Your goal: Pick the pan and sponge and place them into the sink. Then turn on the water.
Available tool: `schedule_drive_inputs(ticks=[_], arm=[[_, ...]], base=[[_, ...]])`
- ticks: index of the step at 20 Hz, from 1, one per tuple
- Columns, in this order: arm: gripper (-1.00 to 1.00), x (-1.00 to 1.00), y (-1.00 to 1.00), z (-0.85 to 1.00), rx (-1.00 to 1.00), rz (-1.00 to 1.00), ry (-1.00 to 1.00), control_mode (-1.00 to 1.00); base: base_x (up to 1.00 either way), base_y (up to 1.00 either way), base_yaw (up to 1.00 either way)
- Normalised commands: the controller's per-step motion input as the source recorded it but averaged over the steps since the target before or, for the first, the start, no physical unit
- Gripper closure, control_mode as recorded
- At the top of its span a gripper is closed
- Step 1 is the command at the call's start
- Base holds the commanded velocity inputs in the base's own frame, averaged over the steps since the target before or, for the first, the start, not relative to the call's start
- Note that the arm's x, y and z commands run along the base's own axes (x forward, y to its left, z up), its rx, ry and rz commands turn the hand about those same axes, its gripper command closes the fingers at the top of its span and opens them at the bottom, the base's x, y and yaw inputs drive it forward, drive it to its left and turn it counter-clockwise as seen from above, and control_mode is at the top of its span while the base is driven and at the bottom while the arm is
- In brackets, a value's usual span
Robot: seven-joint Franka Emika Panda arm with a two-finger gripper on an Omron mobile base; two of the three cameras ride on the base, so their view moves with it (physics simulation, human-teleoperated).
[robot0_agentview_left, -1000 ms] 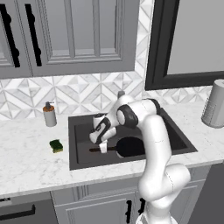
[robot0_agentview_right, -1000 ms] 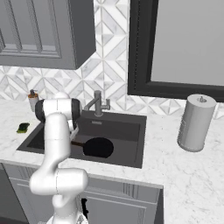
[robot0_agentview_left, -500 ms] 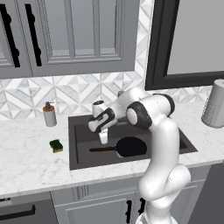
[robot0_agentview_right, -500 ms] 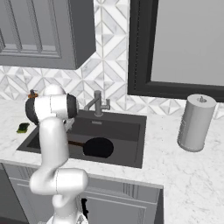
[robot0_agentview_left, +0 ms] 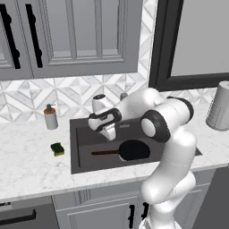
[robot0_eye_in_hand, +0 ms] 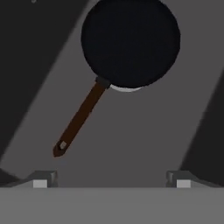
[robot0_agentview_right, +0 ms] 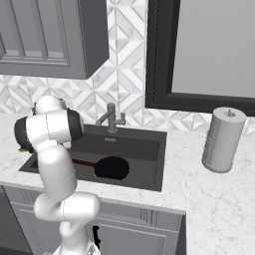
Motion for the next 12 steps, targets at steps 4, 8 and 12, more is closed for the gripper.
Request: schedule_drive_inputs(ticks=[4, 8, 12], arm=[[-1.00, -0.01, 0.24, 0.41, 0.01, 0.70, 0.00, -1.00], [-1.00, 0.00, 0.34, 0.36, 0.00, 0.74, 0.00, -1.00], [-1.00, -0.06, 0.31, 0.19, 0.01, 0.67, 0.00, -1.00]], base=[[0.00, 0.00, 0.00], [0.00, 0.00, 0.00], [0.00, 0.00, 0.00]])
